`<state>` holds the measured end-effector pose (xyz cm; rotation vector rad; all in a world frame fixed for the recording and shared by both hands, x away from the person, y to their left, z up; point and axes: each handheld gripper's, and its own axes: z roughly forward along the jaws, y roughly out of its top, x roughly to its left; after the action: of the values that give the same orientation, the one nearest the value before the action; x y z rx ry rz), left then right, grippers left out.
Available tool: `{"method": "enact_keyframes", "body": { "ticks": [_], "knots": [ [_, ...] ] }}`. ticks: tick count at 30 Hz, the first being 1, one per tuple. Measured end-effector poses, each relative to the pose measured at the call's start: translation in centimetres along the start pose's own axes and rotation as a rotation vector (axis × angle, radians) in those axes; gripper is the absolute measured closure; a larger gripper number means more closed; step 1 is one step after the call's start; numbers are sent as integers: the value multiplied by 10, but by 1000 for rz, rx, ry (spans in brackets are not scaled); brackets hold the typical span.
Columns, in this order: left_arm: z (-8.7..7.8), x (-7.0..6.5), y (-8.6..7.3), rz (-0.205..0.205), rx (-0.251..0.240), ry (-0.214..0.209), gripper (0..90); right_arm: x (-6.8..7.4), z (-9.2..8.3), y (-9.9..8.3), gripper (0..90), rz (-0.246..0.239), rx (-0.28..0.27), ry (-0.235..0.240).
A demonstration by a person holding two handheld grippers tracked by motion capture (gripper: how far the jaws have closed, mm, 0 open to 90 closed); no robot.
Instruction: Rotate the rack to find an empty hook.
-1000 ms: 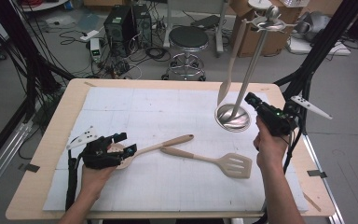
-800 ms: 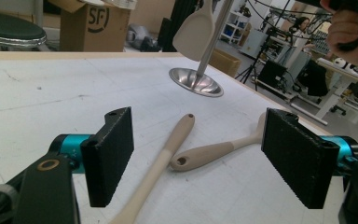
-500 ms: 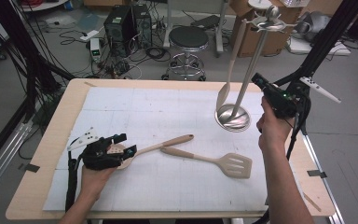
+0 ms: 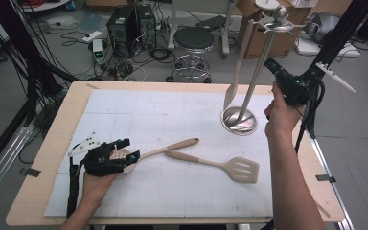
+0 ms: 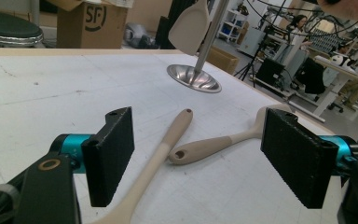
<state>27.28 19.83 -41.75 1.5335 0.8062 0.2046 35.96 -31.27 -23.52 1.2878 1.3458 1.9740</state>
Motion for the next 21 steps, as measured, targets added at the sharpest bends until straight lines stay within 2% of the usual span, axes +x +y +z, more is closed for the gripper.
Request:
{"method": "enact_keyframes", "body": {
  "ticks": [6, 11, 17, 21],
  "knots": [
    [-3, 2, -1, -6, -3, 3, 260, -1, 11, 22, 895, 5, -46, -21],
    [-4, 2, -3, -13, -3, -1, 260, -9, 15, 42, 895, 3, -83, -54],
    [-5, 0, -3, -10, -1, 1, 261, -18, 18, 46, 895, 14, -80, -69],
    [-4, 0, -3, -12, -2, -1, 261, -24, 15, 49, 895, 15, -100, -73]
  ]
}}
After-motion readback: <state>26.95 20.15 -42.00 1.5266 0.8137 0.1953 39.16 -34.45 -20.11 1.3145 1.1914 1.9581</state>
